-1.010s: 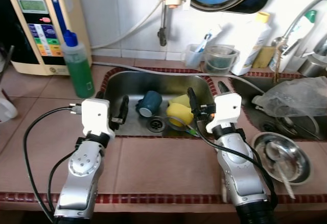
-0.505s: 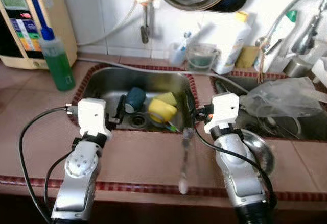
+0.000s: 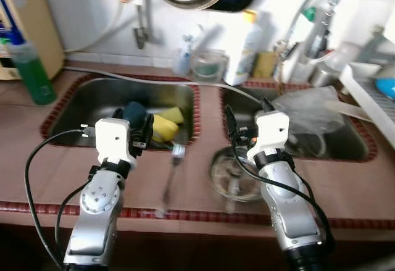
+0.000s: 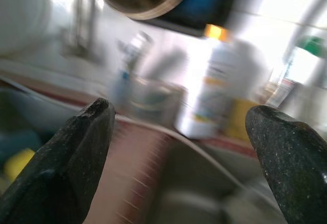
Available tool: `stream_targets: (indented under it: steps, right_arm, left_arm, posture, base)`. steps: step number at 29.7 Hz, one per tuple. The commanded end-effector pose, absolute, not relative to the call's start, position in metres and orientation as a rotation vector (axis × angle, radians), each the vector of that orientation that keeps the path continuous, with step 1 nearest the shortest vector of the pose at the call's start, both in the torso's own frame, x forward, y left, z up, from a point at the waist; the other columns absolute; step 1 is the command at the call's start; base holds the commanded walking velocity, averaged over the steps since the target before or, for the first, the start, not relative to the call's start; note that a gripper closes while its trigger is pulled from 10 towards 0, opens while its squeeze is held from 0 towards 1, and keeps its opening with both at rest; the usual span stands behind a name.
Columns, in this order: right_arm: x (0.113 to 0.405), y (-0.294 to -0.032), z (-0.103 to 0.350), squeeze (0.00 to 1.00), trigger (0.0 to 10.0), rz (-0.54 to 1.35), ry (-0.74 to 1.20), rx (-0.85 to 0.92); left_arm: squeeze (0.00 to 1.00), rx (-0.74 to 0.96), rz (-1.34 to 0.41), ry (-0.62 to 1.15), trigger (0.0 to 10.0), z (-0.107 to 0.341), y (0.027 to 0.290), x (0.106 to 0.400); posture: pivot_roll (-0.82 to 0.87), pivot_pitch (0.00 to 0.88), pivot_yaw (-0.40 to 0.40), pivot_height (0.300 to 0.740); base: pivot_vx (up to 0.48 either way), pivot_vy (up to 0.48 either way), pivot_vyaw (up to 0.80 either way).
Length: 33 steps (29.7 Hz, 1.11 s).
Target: Kitchen organization
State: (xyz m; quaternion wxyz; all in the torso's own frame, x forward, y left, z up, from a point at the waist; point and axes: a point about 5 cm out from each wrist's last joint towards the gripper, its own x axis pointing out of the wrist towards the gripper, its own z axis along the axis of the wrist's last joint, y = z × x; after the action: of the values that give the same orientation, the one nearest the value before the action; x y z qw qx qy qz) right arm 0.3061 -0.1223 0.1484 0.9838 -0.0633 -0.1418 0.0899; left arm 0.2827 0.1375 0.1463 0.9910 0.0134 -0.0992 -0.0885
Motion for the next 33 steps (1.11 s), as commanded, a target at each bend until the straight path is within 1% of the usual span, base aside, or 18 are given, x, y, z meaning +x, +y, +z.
stream_targets:
  steps: [1,7,11,20,21,22,23,29,30,31,32,33]
  right_arm:
    - [0.307,-0.121,0.157,0.0,10.0,0.172,-0.315,-0.118]
    - [0.306,-0.12,0.156,0.0,10.0,0.177,-0.314,-0.117]
    - [0.305,-0.119,0.156,0.0,10.0,0.187,-0.313,-0.119]
    - [0.294,-0.119,0.147,0.0,10.0,0.23,-0.278,-0.095]
    - [0.292,-0.119,0.145,0.89,10.0,0.234,-0.269,-0.081]
    - [0.29,-0.119,0.144,1.0,10.0,0.238,-0.265,-0.073]
    - [0.288,-0.118,0.143,1.0,10.0,0.259,-0.258,-0.056]
    - [0.285,-0.116,0.146,1.0,10.0,0.293,-0.27,-0.049]
    - [0.284,-0.116,0.146,1.0,10.0,0.298,-0.273,-0.054]
    - [0.283,-0.116,0.147,1.0,10.0,0.305,-0.276,-0.07]
    - [0.282,-0.116,0.148,0.81,10.0,0.327,-0.283,-0.084]
    - [0.279,-0.114,0.148,0.0,10.0,0.358,-0.287,-0.097]
  left_arm:
    - [0.0,0.034,-0.171,-0.215,10.0,0.152,0.142,0.282]
    - [0.0,0.018,-0.189,-0.216,10.0,0.152,0.143,0.279]
    - [0.0,0.078,-0.248,-0.201,10.0,0.147,0.143,0.272]
    - [0.0,0.125,-0.363,-0.169,10.0,0.14,0.142,0.256]
    - [0.0,0.115,-0.367,-0.164,10.0,0.139,0.143,0.254]
    - [0.02,0.109,-0.366,-0.16,10.0,0.138,0.144,0.254]
    - [1.0,0.083,-0.373,-0.158,10.0,0.139,0.145,0.253]
    - [1.0,0.072,-0.346,-0.163,10.0,0.142,0.146,0.255]
    - [0.79,0.077,-0.35,-0.164,10.0,0.142,0.146,0.254]
    - [0.0,0.091,-0.356,-0.166,10.0,0.142,0.146,0.253]
    - [0.0,0.096,-0.359,-0.161,10.0,0.142,0.146,0.252]
    - [0.0,0.109,-0.362,-0.148,10.0,0.139,0.147,0.251]
  posture:
    - [0.0,0.025,-0.036,0.74]
    - [0.0,0.031,-0.037,0.74]
    - [0.0,0.04,-0.037,0.74]
    - [0.01,0.057,-0.029,0.74]
    - [0.0,0.059,-0.028,0.74]
    - [0.0,0.059,-0.028,0.74]
    - [0.0,0.059,-0.029,0.74]
    - [0.0,0.056,-0.036,0.74]
    - [0.0,0.054,-0.036,0.74]
    - [0.0,0.052,-0.04,0.74]
    - [0.0,0.05,-0.041,0.74]
    - [0.01,0.049,-0.044,0.74]
  base:
    - [0.0,0.0,0.0]
    - [0.0,0.0,0.0]
    - [0.0,0.0,0.0]
    - [0.0,0.0,0.0]
    - [0.0,0.0,0.0]
    - [0.0,0.0,0.0]
    - [0.0,0.0,0.0]
    - [0.0,0.0,0.0]
    - [0.0,0.0,0.0]
    - [0.0,0.0,0.0]
    - [0.0,0.0,0.0]
    - [0.0,0.0,0.0]
